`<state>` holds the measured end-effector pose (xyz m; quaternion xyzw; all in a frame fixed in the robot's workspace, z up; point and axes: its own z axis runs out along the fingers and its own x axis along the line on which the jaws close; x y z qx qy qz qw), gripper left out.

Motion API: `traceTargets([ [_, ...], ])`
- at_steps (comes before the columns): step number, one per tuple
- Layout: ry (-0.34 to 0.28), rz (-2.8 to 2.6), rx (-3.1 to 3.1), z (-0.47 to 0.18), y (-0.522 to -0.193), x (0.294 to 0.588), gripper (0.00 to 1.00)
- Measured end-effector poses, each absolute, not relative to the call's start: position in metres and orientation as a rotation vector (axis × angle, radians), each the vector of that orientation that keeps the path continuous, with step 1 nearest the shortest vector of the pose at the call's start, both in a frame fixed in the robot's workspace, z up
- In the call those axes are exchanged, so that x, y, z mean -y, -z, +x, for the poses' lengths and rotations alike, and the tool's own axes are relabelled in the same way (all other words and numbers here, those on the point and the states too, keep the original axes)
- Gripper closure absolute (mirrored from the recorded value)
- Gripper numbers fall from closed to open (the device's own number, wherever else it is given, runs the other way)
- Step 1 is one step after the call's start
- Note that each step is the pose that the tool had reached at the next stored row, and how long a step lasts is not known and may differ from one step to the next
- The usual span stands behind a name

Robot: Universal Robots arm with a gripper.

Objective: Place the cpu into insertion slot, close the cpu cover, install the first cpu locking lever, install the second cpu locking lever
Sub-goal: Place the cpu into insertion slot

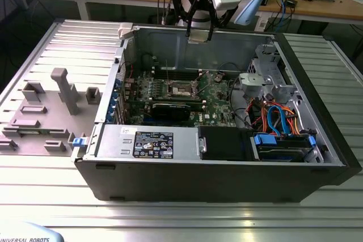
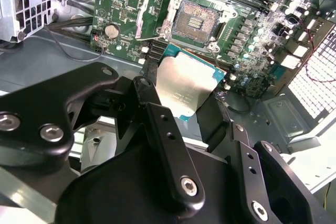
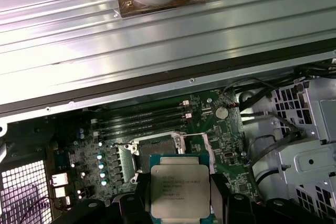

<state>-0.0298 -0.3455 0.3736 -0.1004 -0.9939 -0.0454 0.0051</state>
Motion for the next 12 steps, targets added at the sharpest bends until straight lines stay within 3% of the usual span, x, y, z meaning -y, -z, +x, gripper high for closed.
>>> traceTargets([
  [12, 0.142, -0.324, 3.112, -0.0298, -0.3736, 0.3455, 0.46],
])
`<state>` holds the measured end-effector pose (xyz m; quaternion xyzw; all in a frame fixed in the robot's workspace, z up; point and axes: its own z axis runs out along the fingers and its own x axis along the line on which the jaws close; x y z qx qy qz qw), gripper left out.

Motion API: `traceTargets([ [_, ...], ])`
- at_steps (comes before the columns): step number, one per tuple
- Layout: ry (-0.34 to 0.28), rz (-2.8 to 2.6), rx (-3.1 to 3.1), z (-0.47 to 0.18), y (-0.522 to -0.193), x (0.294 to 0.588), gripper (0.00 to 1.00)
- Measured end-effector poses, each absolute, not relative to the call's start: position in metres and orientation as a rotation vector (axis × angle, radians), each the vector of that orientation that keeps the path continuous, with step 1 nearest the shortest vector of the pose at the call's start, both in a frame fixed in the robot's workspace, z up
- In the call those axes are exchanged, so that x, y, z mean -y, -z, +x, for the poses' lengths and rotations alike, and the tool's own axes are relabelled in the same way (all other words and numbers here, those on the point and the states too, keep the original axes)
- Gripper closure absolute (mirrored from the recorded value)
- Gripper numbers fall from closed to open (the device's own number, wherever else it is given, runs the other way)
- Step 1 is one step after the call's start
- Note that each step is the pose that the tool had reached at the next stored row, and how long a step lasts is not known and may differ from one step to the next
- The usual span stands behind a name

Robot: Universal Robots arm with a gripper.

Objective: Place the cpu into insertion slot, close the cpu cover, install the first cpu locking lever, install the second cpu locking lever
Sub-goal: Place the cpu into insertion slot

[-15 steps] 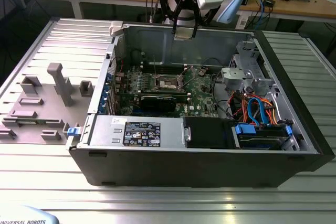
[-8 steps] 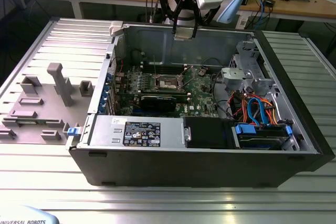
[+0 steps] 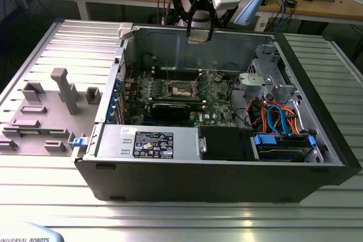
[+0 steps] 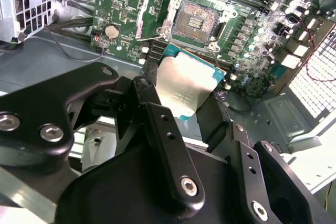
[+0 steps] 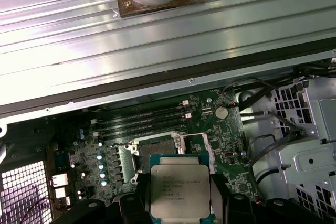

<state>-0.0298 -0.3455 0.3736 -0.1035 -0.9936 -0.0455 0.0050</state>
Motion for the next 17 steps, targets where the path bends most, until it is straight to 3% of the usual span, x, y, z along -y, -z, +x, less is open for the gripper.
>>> traceTargets([
  [17, 0.143, -0.4, 3.105, -0.0298, -0.3736, 0.3455, 0.46],
])
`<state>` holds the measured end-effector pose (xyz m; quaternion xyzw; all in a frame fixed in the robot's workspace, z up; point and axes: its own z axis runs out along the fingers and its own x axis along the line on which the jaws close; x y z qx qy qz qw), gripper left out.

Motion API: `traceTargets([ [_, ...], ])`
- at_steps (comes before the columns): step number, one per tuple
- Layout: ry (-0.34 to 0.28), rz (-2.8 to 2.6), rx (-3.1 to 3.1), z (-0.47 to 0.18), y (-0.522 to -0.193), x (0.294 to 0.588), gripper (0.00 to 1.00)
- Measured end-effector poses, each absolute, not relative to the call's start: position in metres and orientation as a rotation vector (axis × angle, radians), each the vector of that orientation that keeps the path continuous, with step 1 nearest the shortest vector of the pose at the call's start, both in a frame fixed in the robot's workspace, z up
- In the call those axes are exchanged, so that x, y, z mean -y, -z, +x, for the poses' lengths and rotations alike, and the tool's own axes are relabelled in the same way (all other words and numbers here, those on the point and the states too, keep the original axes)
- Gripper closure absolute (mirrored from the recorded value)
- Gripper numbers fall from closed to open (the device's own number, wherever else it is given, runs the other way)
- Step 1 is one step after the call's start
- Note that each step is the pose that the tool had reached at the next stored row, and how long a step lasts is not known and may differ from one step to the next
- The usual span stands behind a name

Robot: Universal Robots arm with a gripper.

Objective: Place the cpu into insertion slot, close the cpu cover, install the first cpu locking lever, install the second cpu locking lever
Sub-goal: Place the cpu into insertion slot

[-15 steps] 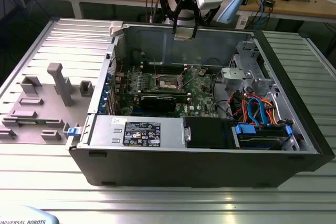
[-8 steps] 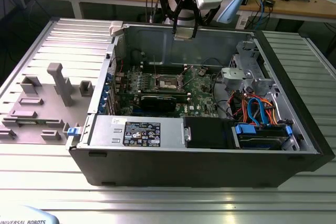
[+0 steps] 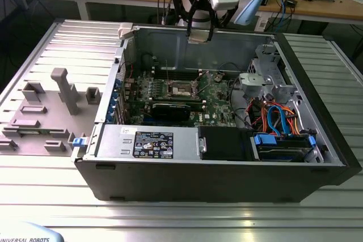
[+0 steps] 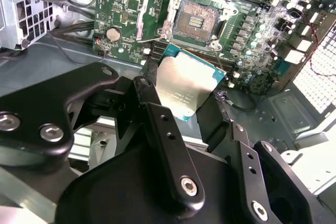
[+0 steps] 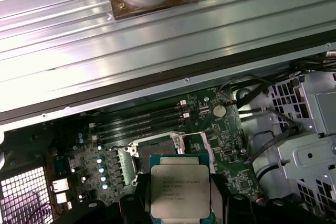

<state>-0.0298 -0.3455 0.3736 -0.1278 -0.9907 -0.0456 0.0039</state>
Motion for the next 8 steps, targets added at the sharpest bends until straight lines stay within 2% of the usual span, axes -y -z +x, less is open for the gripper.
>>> traceTargets([
  [8, 0.143, -0.468, 3.097, -0.0298, -0.3736, 0.3455, 0.46],
])
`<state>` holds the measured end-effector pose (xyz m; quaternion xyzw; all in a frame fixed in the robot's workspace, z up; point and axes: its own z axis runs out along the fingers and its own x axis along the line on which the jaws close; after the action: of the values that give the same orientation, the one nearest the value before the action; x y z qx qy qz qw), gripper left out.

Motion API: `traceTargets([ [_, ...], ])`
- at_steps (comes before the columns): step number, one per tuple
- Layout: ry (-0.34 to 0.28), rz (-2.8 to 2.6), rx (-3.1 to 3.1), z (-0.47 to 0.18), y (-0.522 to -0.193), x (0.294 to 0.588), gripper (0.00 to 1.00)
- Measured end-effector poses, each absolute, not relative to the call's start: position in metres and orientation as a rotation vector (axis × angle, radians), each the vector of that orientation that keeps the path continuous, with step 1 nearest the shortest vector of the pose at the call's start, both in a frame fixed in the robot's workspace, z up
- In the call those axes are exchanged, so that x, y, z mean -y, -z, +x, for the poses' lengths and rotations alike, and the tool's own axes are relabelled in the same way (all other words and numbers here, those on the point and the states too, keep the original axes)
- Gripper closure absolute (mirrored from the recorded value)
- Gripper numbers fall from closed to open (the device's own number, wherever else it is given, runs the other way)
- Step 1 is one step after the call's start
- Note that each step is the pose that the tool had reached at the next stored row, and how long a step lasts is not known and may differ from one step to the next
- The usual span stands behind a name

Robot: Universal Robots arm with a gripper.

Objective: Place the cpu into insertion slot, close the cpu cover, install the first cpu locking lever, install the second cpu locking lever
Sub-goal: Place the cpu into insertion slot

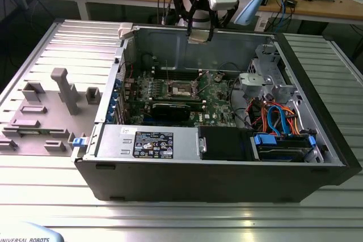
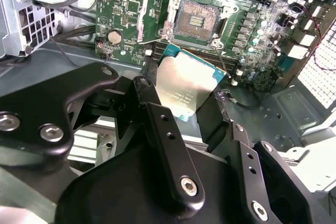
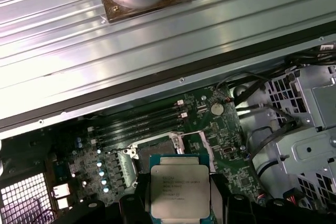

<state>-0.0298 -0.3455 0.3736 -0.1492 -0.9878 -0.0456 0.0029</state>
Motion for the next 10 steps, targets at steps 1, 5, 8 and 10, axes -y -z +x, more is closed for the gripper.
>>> traceTargets([
  [1, 0.143, -0.475, 3.096, -0.0298, -0.3736, 0.3455, 0.46],
  [5, 0.143, -0.498, 3.094, -0.0298, -0.3736, 0.3455, 0.46],
  [8, 0.143, -0.509, 3.092, -0.0298, -0.3736, 0.3455, 0.46],
  [10, 0.143, -0.52, 3.091, -0.0298, -0.3736, 0.3455, 0.46],
])
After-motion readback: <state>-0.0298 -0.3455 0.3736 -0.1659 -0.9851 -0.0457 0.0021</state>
